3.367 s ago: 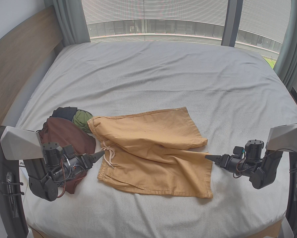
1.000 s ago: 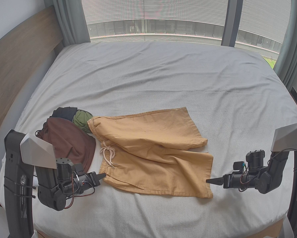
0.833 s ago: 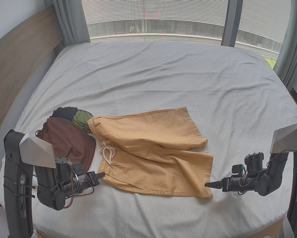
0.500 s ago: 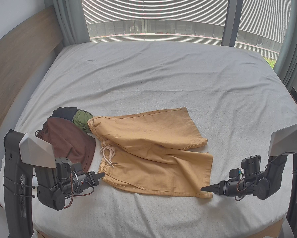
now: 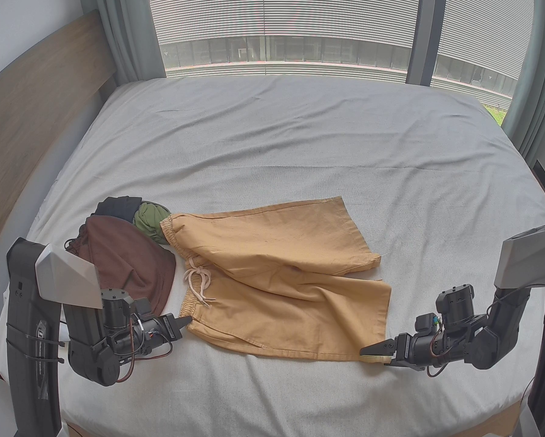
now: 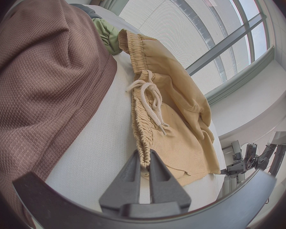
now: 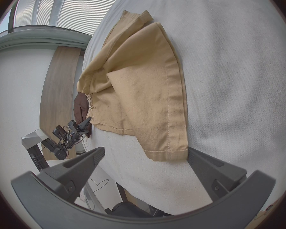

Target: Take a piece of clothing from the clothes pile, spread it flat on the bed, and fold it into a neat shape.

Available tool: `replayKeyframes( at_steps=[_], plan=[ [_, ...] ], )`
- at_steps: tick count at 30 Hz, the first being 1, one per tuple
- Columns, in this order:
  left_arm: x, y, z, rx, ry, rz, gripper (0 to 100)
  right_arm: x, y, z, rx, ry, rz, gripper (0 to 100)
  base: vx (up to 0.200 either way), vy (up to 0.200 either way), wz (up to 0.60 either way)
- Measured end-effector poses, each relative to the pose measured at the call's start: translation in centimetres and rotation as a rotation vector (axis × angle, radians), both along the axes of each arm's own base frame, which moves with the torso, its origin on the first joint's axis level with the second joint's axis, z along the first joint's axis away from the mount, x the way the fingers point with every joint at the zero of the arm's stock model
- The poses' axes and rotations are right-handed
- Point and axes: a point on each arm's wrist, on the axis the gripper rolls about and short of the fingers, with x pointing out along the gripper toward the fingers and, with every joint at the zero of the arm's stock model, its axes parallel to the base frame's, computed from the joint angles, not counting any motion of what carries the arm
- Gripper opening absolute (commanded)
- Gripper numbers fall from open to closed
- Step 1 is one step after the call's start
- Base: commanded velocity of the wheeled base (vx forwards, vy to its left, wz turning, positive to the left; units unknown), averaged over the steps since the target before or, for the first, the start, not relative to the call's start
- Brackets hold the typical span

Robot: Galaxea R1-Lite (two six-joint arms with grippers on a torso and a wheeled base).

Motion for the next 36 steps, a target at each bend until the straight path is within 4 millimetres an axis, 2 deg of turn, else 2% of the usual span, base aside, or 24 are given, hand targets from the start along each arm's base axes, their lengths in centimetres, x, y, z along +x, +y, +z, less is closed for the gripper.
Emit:
replayKeyframes(
  at_steps=[23,24,36],
  plan=[
    [-0.1,-0.1,0.0,0.0,0.002,-0.004,0,0.7,0.1,1.3,0.013,-0.022,-0.07,100,0.0,0.0,0.0],
    [-0.1,-0.1,-0.1,0.0,0.003,-0.004,0,0.7,0.2,1.3,0.013,-0.023,-0.069,0,0.0,0.0,0.0],
    [-0.1,-0.1,-0.1,0.0,0.004,-0.005,0,0.3,0.1,1.4,-0.002,0.032,-0.069,0,0.0,0.0,0.0]
  ],
)
